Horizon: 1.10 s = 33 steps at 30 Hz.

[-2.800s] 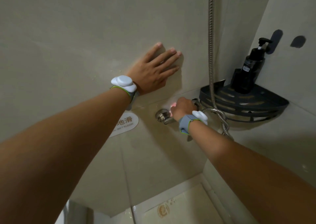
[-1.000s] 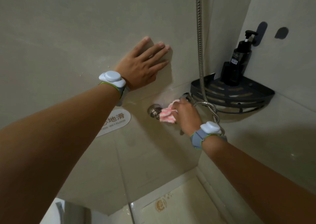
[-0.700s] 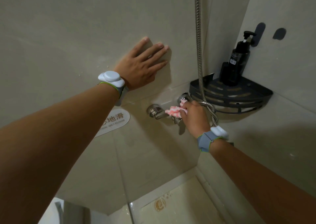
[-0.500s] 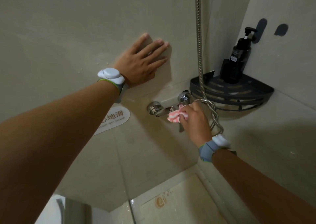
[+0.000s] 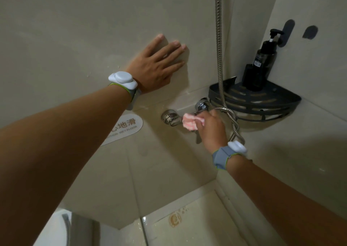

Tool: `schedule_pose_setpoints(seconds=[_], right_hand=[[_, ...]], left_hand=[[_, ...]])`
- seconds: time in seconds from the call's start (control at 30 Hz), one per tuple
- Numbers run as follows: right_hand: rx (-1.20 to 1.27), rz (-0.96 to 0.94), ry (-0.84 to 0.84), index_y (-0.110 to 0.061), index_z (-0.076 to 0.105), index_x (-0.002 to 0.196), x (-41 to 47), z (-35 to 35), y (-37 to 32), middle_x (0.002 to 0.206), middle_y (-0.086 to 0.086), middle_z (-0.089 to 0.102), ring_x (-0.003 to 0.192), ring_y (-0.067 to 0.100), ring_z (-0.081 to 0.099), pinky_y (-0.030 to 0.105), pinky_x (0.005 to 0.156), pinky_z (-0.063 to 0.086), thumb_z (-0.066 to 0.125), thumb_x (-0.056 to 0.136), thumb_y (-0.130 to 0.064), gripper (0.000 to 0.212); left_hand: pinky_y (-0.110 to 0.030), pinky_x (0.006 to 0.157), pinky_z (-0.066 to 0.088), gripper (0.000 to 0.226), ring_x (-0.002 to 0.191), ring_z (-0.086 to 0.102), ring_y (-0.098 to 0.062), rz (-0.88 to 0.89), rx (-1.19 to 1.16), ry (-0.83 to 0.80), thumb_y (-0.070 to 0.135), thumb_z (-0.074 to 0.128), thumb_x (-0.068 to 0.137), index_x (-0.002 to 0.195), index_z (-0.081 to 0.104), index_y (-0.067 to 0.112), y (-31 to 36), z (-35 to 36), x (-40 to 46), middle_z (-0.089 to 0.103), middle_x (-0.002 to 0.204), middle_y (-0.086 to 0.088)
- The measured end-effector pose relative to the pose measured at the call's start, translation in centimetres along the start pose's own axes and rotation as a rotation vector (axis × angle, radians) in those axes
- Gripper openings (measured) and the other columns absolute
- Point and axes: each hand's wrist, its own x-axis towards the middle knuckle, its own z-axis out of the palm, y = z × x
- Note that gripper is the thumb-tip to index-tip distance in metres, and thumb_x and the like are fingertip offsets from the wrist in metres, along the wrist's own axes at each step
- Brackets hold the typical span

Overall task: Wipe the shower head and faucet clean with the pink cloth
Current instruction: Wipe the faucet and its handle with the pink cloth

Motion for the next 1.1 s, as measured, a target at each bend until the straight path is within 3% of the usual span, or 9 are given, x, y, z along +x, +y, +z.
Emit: schedule_pose_setpoints(seconds=[0.1, 0.3, 0.43, 0.57, 0.67, 0.77, 0.83, 0.97, 1.1], right_hand=[[0.007, -0.171, -0.033, -0.014, 0.072, 0.095, -0.8, 0.2, -0.2, 0.112, 0.007, 0.056, 0.097, 0.028, 0.06, 0.037, 0.076, 0.053, 0.062, 0.085, -0.014, 0.013], [-0.082, -0.053, -0.044, -0.01, 0.064, 0.114, 2.4, 1.1, -0.9, 0.121, 0.016, 0.056, 0.111, 0.036, 0.055, 0.038, 0.088, 0.049, 0.06, 0.094, -0.025, 0.026], [-0.23, -0.058, -0.096, -0.005, 0.056, 0.121, 4.0, 1.8, -2.0, 0.127, 0.02, 0.051, 0.118, 0.037, 0.05, 0.04, 0.092, 0.041, 0.05, 0.098, -0.017, 0.027], [-0.106, -0.249, -0.165, -0.008, 0.059, 0.114, 4.0, 2.6, -4.2, 0.119, 0.016, 0.054, 0.109, 0.035, 0.056, 0.039, 0.087, 0.045, 0.052, 0.094, -0.012, 0.022], [0.006, -0.288, -0.208, -0.012, 0.062, 0.103, 3.2, 3.5, -5.9, 0.111, 0.013, 0.058, 0.099, 0.031, 0.061, 0.036, 0.08, 0.05, 0.057, 0.089, -0.012, 0.015], [0.113, -0.38, -0.387, -0.01, 0.061, 0.084, 2.3, 4.5, -7.1, 0.093, 0.006, 0.064, 0.076, 0.021, 0.07, 0.036, 0.071, 0.058, 0.056, 0.083, 0.0, 0.011], [0.15, -0.401, -0.506, -0.009, 0.056, 0.078, 1.9, 4.8, -7.6, 0.096, 0.01, 0.064, 0.071, 0.024, 0.073, 0.041, 0.066, 0.059, 0.054, 0.08, 0.008, 0.018], [0.252, -0.313, -0.351, -0.019, 0.053, 0.074, 1.6, 4.5, -8.0, 0.087, 0.004, 0.068, 0.071, 0.02, 0.069, 0.035, 0.067, 0.058, 0.051, 0.079, 0.005, 0.024], [0.324, -0.123, -0.271, -0.015, 0.066, 0.083, 3.0, 2.6, -7.9, 0.095, 0.006, 0.062, 0.084, 0.023, 0.062, 0.025, 0.066, 0.046, 0.056, 0.088, -0.005, 0.016]], left_hand=[[-0.063, 0.123, 0.028, 0.05, 0.154, 0.033, -0.034, -0.003, 0.004, 0.0, 0.03, 0.036, 0.104, 0.151, 0.05, 0.021, -0.1, -0.3, 0.0, 0.031, 0.168, -0.012], [-0.062, 0.124, 0.027, 0.051, 0.155, 0.032, -0.033, -0.004, 0.024, -0.018, 0.031, 0.039, 0.104, 0.153, 0.048, 0.022, -0.2, -0.4, 0.1, 0.03, 0.169, -0.011], [-0.062, 0.124, 0.027, 0.052, 0.156, 0.03, -0.032, -0.001, 0.024, -0.035, 0.033, 0.039, 0.104, 0.154, 0.046, 0.022, -0.2, -0.3, 0.1, 0.029, 0.169, -0.011], [-0.062, 0.123, 0.03, 0.052, 0.154, 0.034, -0.033, -0.002, 0.033, -0.002, 0.032, 0.04, 0.105, 0.155, 0.045, 0.021, -0.3, -0.2, 0.0, 0.034, 0.167, -0.012], [-0.062, 0.122, 0.033, 0.051, 0.153, 0.037, -0.033, -0.015, 0.032, 0.024, 0.032, 0.042, 0.105, 0.155, 0.047, 0.02, -0.1, 0.0, 0.0, 0.037, 0.166, -0.012], [-0.062, 0.122, 0.032, 0.052, 0.153, 0.036, -0.032, -0.01, 0.023, 0.019, 0.032, 0.043, 0.104, 0.155, 0.046, 0.02, 0.0, 0.2, 0.2, 0.036, 0.166, -0.012], [-0.062, 0.123, 0.029, 0.053, 0.155, 0.033, -0.032, -0.01, 0.003, 0.017, 0.033, 0.042, 0.105, 0.156, 0.044, 0.02, -0.1, 0.4, 0.2, 0.034, 0.167, -0.012], [-0.06, 0.128, 0.016, 0.056, 0.158, 0.024, -0.032, -0.017, -0.032, -0.033, 0.035, 0.039, 0.104, 0.158, 0.038, 0.021, -0.4, 0.4, 0.1, 0.025, 0.171, -0.011], [-0.063, 0.125, 0.022, 0.056, 0.154, 0.034, -0.034, -0.184, -0.12, -0.043, 0.023, 0.055, 0.091, 0.146, 0.057, 0.017, 2.0, -1.5, 0.6, 0.037, 0.165, -0.013]])
